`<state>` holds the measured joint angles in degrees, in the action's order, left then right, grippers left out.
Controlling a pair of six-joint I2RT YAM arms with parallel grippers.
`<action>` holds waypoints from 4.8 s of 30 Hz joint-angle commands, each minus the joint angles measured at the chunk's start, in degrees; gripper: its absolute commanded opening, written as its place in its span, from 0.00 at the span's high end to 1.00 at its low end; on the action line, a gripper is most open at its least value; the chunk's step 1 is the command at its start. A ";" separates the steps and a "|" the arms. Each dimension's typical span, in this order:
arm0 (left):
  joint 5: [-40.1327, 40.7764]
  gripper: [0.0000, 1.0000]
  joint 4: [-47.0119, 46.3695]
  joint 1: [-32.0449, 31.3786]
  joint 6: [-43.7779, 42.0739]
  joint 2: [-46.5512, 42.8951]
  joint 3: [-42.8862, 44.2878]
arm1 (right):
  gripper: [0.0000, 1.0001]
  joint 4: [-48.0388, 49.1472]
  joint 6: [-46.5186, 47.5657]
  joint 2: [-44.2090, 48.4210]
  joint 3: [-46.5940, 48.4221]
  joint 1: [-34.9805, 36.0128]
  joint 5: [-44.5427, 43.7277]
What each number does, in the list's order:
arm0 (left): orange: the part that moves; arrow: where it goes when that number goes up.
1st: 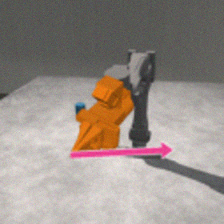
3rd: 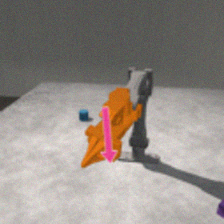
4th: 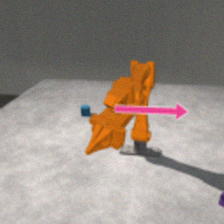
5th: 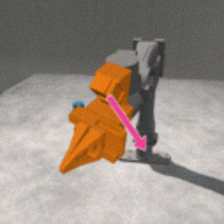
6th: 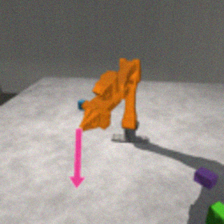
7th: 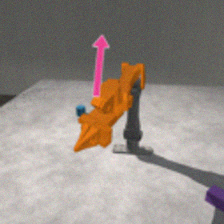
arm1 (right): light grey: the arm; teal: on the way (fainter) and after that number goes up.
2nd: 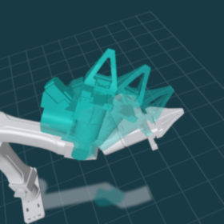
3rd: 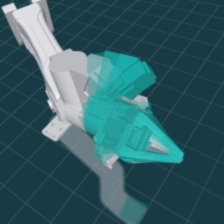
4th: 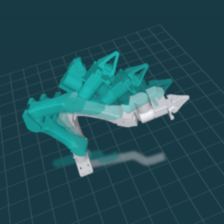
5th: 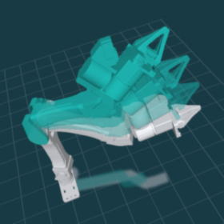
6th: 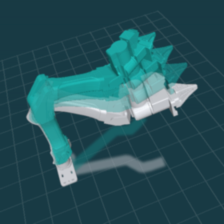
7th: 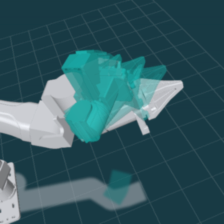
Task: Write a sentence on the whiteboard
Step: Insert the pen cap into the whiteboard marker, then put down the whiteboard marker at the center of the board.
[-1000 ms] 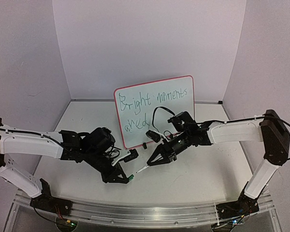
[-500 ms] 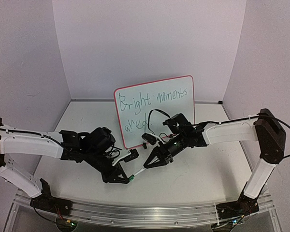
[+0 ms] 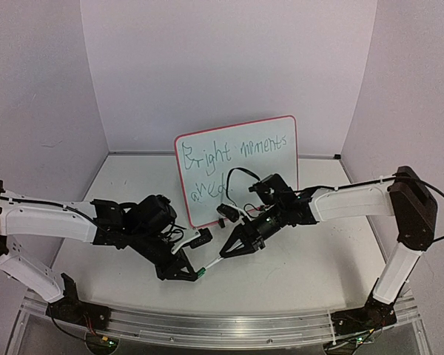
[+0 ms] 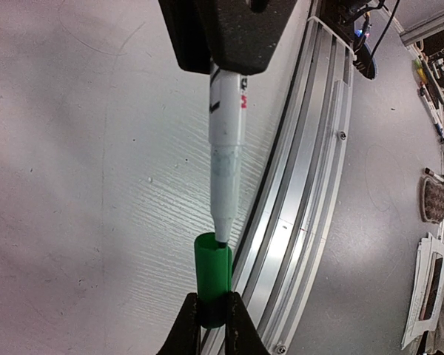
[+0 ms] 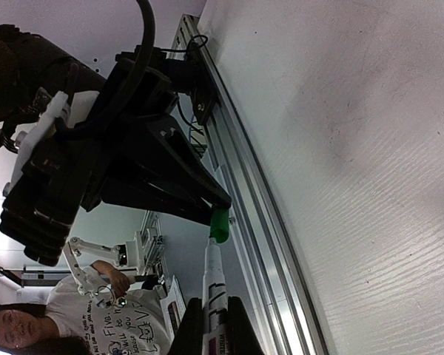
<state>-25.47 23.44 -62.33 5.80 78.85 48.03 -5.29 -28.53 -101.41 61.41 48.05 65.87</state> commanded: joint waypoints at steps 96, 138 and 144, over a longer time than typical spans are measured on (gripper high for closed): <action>-3.73 1.00 -20.52 -0.11 -3.17 5.02 14.65 | 1.00 7.24 -0.23 -0.28 1.70 4.95 8.53; 17.83 0.21 -11.37 18.21 16.95 -0.48 -1.15 | 0.60 6.29 -2.15 1.20 -5.06 -11.34 -34.86; 17.95 0.20 -12.07 23.39 18.07 1.82 -1.22 | 0.31 1.73 0.64 3.86 -5.77 -15.02 -40.77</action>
<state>-8.78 13.76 -42.49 21.93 79.48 45.30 -0.66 -30.29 -100.37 55.35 35.29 31.42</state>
